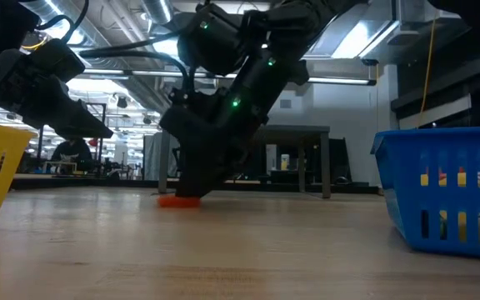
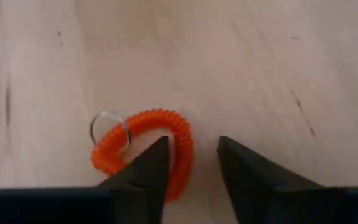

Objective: Pick & Place Office Desk Supplies
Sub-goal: Put the orange spring keychain into the orange basket

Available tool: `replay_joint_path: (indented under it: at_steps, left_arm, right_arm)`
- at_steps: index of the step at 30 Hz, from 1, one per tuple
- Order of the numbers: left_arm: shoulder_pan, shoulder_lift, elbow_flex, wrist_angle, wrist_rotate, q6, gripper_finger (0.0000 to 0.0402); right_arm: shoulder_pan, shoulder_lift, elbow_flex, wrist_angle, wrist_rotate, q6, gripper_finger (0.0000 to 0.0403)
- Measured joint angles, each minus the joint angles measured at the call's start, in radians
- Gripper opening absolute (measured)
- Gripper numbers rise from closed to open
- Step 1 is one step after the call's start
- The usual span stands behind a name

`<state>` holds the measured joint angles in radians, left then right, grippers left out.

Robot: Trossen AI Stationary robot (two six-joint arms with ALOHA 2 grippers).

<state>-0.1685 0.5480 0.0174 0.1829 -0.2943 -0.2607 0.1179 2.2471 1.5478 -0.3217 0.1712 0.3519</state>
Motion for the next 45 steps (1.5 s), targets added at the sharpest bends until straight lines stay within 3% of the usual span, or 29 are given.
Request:
replay_joint_path:
  at_steps: [4, 6, 12, 19, 26, 33, 40, 45]
  left_arm:
    - [0.0, 0.0, 0.0, 0.0, 0.0, 0.001, 0.0161]
    - [0.0, 0.0, 0.0, 0.0, 0.0, 0.001, 0.0161]
    - [0.0, 0.0, 0.0, 0.0, 0.0, 0.001, 0.0161]
    - [0.0, 0.0, 0.0, 0.0, 0.0, 0.002, 0.0161]
    - [0.0, 0.0, 0.0, 0.0, 0.006, 0.002, 0.0161]
    - [0.0, 0.0, 0.0, 0.0, 0.01, 0.003, 0.0161]
    - [0.0, 0.0, 0.0, 0.0, 0.009, 0.003, 0.0161]
    - [0.0, 0.0, 0.0, 0.001, 0.009, 0.002, 0.0161]
  right_arm:
    - [-0.006, 0.0, 0.0, -0.007, 0.0, -0.002, 0.0044]
    - [-0.01, -0.001, -0.001, -0.007, 0.0, -0.004, 0.0016]
    - [-0.022, -0.043, -0.009, -0.036, -0.002, -0.029, 0.0016]
    - [-0.015, -0.193, -0.007, -0.054, 0.051, -0.078, 0.0007]
    - [0.017, -0.354, -0.006, -0.232, 0.216, -0.096, 0.0007]
    - [0.092, -0.494, -0.016, -0.497, 0.391, 0.05, 0.0006]
    - [0.198, -0.607, -0.136, -0.554, 0.539, 0.234, 0.0006]
    - [0.247, -0.672, -0.27, -0.556, 0.57, 0.401, 0.0005]
